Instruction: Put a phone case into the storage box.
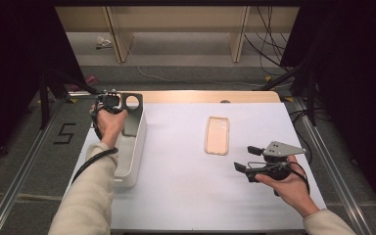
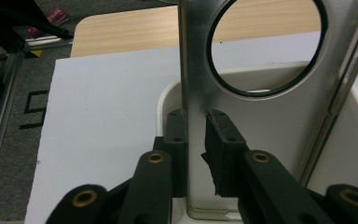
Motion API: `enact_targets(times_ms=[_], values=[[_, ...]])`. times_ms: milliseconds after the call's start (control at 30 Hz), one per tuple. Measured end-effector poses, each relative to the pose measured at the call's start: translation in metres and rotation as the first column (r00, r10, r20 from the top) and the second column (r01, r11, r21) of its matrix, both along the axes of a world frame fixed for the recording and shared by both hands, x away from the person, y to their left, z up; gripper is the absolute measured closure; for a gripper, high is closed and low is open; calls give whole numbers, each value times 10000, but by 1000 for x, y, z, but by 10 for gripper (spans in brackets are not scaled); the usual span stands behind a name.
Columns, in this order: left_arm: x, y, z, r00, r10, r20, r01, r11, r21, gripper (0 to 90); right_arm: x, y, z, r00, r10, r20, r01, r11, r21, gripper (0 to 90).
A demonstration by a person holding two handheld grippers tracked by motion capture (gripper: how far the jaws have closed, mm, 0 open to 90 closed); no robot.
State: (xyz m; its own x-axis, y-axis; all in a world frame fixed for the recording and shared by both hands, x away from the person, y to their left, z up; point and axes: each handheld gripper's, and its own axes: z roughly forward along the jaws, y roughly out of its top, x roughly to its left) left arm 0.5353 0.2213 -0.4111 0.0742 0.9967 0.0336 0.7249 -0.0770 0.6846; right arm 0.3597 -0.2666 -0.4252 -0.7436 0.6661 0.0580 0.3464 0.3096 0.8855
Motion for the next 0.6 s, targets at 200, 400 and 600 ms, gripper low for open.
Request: enact_targets(times_ms=[200, 400, 600], values=[[-3, -1, 10, 9998, -44, 198, 48, 9998, -186, 687, 0, 0, 0, 10000, 3, -7, -3, 10000, 8, 204], [-9, 6, 21, 9993, 71, 356, -70, 10000, -37, 595, 0, 0, 0, 10000, -3, -13, 3, 10000, 7, 204], [-15, 20, 22, 9984, 230, 523, -225, 9997, -98, 576, 0, 1, 0, 10000, 21, -8, -21, 10000, -1, 204]])
